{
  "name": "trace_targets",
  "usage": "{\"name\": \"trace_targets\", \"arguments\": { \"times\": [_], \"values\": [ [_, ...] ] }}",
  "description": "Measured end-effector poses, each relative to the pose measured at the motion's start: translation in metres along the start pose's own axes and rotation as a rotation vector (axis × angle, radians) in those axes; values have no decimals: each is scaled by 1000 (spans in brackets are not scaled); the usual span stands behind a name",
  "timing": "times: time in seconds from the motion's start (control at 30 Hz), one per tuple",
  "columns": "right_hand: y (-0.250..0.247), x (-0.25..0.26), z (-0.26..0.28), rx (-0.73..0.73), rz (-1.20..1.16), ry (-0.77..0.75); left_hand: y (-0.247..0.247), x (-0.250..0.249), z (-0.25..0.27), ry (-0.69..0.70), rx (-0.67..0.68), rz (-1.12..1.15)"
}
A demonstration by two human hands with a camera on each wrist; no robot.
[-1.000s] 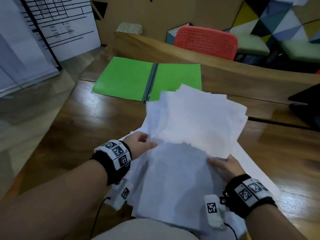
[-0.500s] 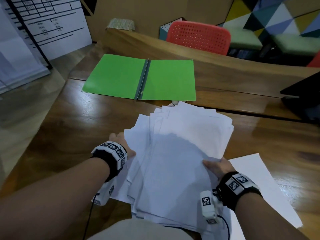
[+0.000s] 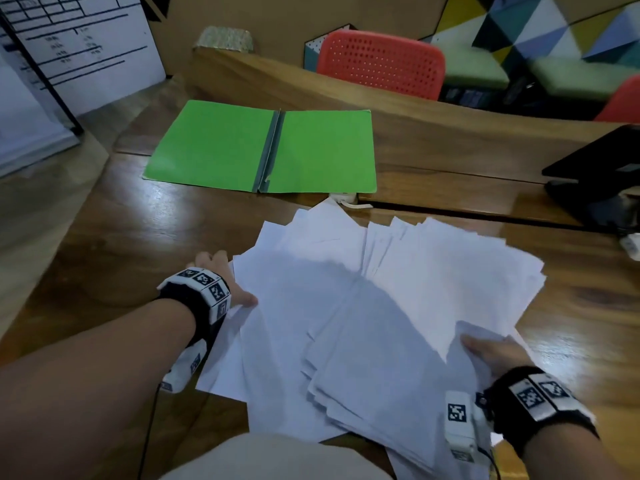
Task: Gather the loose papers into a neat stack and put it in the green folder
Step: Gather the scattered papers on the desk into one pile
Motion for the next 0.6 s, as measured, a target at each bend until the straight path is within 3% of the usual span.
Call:
{"name": "trace_targets", "arguments": {
  "times": [0.13,0.2,0.3,0.47,0.53,0.6],
  "values": [
    [20,6,10,56,33,14,1,-2,1,-27,40,85],
    [42,23,16,149,8,-31,4,-5,0,10,57,122],
    [68,25,-14,171,88,-136,8,-7,3,43,75,183],
    [91,68,29,236,10,-233,9,-4,11,48,30,297],
    [76,69,32,187,-73,-232,9,-3,12,37,17,330],
    [45,65,38,72,-4,-206,10,-2,12,16,23,344]
  ]
}}
Point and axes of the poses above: each hand's wrist, its own z-axis away from the middle knuckle, its own y-axis out of the palm, x = y × z, the point moved 6 cm from there along -z, towards the middle knuckle, and after that the axes turned 10 degrees about z, right-handed, at the moved point
